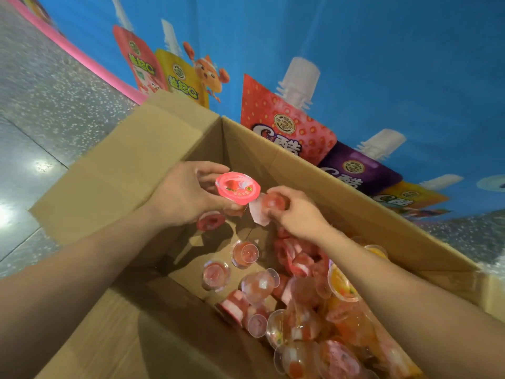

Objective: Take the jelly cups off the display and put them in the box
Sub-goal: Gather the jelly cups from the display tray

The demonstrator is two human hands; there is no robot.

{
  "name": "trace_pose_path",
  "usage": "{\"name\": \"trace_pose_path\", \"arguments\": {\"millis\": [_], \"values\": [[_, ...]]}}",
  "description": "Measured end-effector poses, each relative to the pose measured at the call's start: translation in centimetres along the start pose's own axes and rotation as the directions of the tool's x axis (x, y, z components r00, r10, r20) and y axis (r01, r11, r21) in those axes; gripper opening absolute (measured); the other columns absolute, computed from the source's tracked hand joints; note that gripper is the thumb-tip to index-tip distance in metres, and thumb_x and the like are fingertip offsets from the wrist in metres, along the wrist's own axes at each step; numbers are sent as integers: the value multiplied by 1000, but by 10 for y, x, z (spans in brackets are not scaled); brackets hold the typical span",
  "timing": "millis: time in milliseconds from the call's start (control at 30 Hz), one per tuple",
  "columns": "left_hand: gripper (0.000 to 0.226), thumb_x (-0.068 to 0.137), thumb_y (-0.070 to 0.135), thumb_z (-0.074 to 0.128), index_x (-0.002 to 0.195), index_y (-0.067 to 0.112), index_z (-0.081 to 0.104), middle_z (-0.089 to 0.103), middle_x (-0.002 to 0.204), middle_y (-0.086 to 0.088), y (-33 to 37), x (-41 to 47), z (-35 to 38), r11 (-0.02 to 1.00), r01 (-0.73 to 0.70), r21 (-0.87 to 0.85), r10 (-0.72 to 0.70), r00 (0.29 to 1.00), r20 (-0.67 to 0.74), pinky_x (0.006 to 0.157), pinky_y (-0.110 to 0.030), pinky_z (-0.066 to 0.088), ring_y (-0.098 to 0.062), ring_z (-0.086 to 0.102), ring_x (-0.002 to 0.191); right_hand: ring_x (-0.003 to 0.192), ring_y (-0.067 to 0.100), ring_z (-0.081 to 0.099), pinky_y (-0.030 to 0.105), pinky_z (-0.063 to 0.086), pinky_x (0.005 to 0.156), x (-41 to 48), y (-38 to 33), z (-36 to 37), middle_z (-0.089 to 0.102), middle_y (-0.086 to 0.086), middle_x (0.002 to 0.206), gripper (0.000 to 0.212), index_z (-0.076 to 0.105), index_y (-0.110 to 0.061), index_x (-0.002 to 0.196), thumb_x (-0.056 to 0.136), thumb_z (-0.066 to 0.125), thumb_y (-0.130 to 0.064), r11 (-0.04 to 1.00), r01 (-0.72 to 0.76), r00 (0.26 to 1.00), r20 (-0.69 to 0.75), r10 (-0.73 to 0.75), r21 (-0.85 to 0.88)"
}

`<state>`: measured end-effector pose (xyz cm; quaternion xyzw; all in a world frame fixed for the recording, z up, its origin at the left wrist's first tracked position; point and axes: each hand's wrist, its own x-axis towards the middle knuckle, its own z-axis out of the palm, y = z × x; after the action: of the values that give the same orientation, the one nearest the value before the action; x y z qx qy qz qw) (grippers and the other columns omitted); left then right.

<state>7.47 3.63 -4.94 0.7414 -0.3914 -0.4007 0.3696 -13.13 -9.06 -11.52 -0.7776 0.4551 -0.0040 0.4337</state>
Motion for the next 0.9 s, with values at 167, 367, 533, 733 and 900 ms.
{"name": "trace_pose_path", "arguments": {"millis": [167,367,533,733,900], "values": [[68,51,20,88,115,6,69,78,93,8,31,-3,-17,988,-82,-130,82,997,-12,76,-15,55,-2,72,87,95,38,73,43,62,80,-39,-31,-43,67,25,117,40,61,-8,114,79,75,5,551,-190,982,150,117,813],[61,63,10,85,121,5,67,78,100,0,52,-4,-34,974,-127,-186,127,992,-8,80,-15,54,-9,72,96,97,42,71,47,61,84,-61,-54,-66,66,31,116,60,57,-13,128,73,74,6,333,-223,971,240,-10,916],[63,61,16,85,121,9,67,77,104,-1,57,-16,-37,973,-120,-198,126,992,15,90,-22,55,-12,72,103,99,30,71,43,59,87,-73,-62,-70,67,24,113,50,61,-2,128,78,69,1,383,-182,965,239,-107,906],[61,63,13,84,121,9,67,77,105,-1,65,-28,-38,969,-139,-205,150,988,38,85,-18,55,-13,72,103,96,24,67,41,60,79,-83,-65,-74,71,12,99,49,74,-4,107,72,79,-37,627,-85,989,143,-43,774],[78,47,44,95,115,14,71,77,104,-5,72,-36,-39,947,-96,-306,111,993,33,79,-16,55,-11,73,98,79,28,72,24,49,53,-96,-72,-86,69,30,108,57,76,-7,106,70,76,-52,589,-52,985,139,-104,807]]}}
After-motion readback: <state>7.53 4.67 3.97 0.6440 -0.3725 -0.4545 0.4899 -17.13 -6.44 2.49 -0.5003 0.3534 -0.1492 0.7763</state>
